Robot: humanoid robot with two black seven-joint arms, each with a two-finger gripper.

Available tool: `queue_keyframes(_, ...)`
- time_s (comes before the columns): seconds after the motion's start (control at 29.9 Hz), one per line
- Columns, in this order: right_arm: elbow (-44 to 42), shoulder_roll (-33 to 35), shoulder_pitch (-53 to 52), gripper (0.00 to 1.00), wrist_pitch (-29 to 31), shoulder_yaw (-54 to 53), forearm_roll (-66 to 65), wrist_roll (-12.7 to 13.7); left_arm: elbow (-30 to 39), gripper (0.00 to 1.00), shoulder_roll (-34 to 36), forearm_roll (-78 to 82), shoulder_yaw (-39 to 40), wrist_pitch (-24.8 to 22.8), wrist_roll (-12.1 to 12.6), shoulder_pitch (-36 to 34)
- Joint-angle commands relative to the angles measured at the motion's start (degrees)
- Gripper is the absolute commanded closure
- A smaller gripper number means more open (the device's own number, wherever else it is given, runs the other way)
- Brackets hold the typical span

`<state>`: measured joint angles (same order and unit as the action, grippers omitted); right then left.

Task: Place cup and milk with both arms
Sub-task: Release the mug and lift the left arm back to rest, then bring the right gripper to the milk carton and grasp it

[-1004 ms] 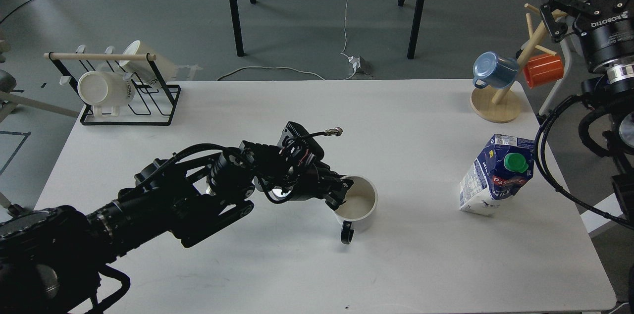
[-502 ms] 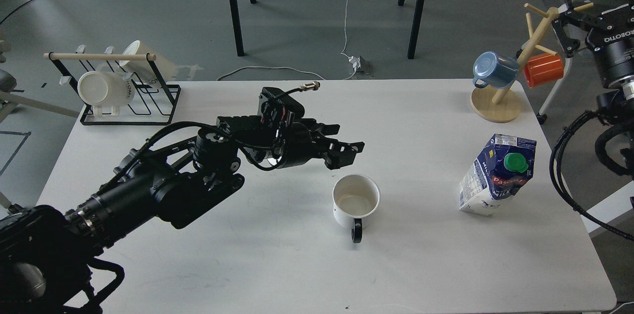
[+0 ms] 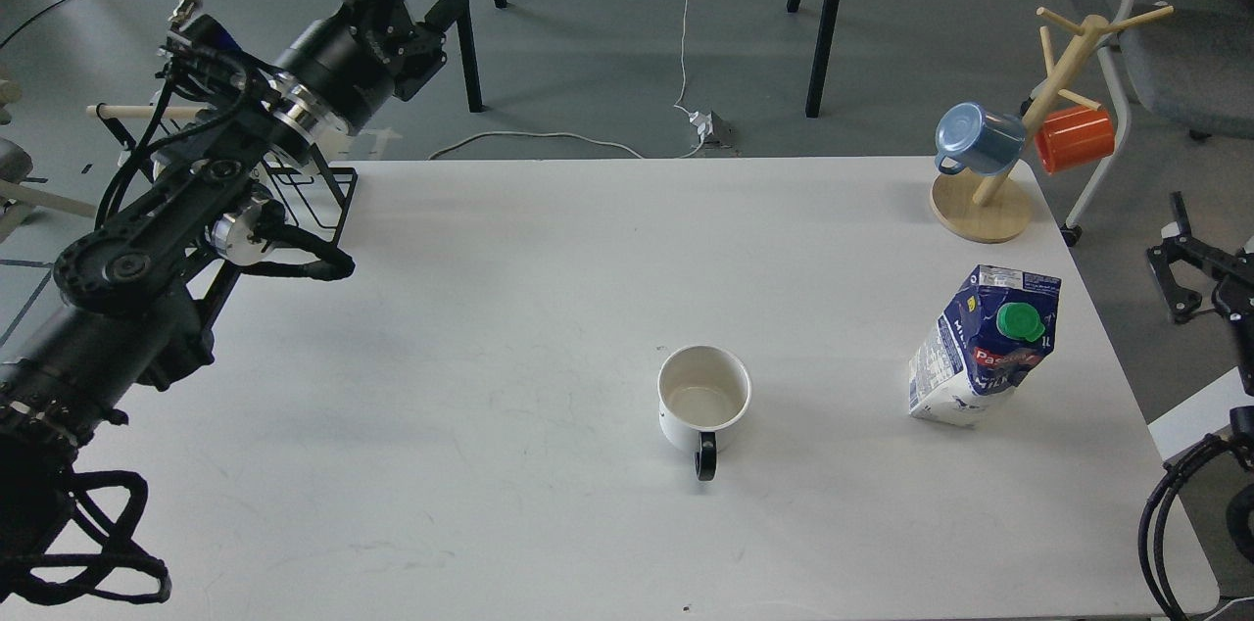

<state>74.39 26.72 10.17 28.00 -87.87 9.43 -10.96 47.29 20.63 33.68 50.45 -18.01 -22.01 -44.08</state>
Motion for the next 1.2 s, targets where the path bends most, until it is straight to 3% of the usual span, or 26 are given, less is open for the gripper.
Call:
queue_keyframes(0.0,1.5,-4.5,6.8,0.01,0.0,0.4,0.4,0.0,-3.1,0.01,2.8,-24.7,0.1,-1.1,-0.1,0.3)
queue_keyframes(0.13,3.7,-9.2,12.4,0.01,0.0,2.6,0.2,0.3,-6.4,0.01,3.8,-38.0,0.2,-4.4,0.0,2.4)
queue_keyframes(0.5,3.3,-16.5,13.3,0.01,0.0,13.6,-0.3,-0.1,-9.9,0.01,3.4,-39.0,0.1,-5.5,-0.3,4.2)
queue_keyframes(1.17,2.7,-18.4,9.3,0.01,0.0,13.1,-0.5,-0.1,-9.9,0.01,4.2,-38.9,-0.1,-5.5,-0.1,4.4)
